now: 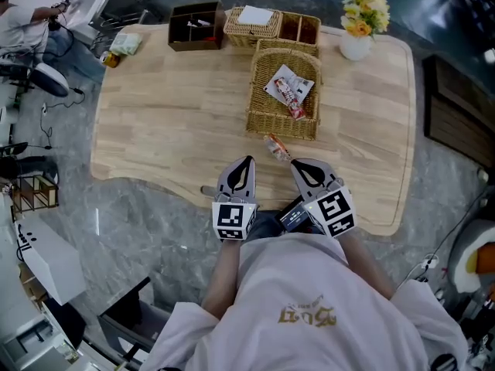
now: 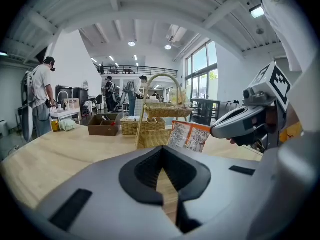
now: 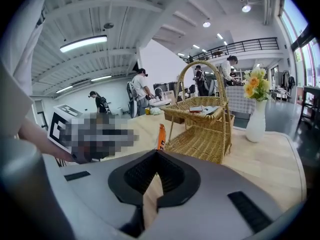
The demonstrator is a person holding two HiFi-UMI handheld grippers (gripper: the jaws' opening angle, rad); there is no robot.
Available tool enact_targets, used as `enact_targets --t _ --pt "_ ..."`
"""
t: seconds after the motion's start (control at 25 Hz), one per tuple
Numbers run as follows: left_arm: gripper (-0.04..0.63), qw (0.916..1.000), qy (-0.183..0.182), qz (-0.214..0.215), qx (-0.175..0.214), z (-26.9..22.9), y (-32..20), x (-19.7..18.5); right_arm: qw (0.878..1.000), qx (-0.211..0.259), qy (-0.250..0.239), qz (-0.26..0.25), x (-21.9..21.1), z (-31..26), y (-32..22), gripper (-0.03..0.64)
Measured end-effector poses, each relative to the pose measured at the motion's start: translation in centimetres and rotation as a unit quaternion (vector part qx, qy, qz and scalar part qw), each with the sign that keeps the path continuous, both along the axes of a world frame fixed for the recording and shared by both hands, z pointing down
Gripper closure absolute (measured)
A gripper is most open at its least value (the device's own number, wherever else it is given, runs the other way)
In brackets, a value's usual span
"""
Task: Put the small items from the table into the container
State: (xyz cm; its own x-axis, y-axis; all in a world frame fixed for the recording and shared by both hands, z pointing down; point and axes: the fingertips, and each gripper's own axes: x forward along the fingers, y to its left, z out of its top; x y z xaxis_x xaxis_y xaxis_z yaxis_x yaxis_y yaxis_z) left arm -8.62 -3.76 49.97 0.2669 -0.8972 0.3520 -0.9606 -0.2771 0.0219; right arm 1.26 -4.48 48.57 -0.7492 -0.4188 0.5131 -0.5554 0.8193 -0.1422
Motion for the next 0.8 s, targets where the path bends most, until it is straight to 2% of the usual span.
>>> enact_targets --t 0.8 --pt "0.601 0.9971 -0.005 0.013 0.075 -7.4 -1.6 -2.0 0.997 0.034 -0.066 0.011 -2.3 -6.9 -0.5 0.600"
